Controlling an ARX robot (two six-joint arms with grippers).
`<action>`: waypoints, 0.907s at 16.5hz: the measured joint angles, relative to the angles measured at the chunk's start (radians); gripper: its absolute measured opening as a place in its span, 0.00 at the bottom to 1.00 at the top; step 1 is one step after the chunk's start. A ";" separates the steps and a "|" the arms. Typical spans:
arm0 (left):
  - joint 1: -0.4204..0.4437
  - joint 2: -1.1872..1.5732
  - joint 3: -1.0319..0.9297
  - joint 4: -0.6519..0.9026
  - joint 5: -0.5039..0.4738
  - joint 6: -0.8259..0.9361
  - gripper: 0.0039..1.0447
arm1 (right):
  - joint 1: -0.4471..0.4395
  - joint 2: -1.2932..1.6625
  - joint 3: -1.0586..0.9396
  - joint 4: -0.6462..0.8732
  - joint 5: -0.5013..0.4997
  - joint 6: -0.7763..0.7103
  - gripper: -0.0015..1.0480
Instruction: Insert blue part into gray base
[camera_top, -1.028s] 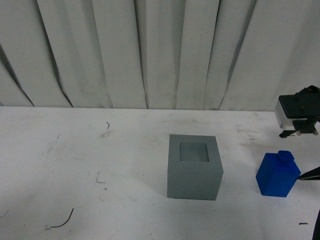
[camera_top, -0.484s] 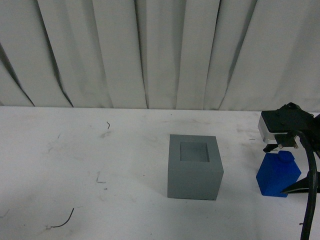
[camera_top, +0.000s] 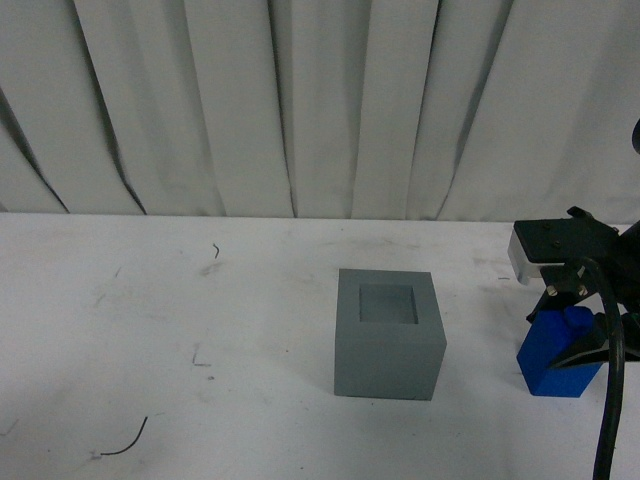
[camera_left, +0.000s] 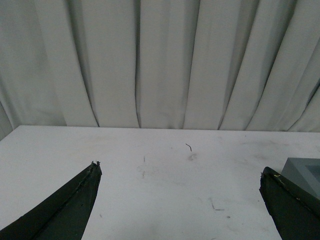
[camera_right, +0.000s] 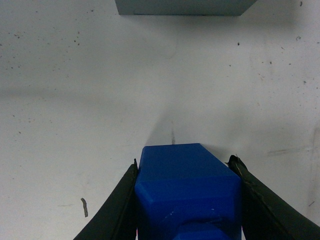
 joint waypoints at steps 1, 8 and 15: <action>0.000 0.000 0.000 0.000 0.000 0.000 0.94 | 0.000 0.000 0.001 0.000 0.000 0.000 0.45; 0.000 0.000 0.000 0.000 0.000 0.000 0.94 | 0.000 0.000 0.010 -0.009 0.001 0.000 0.45; 0.000 0.000 0.000 0.000 0.000 0.000 0.94 | 0.043 -0.076 0.067 -0.127 -0.008 0.003 0.45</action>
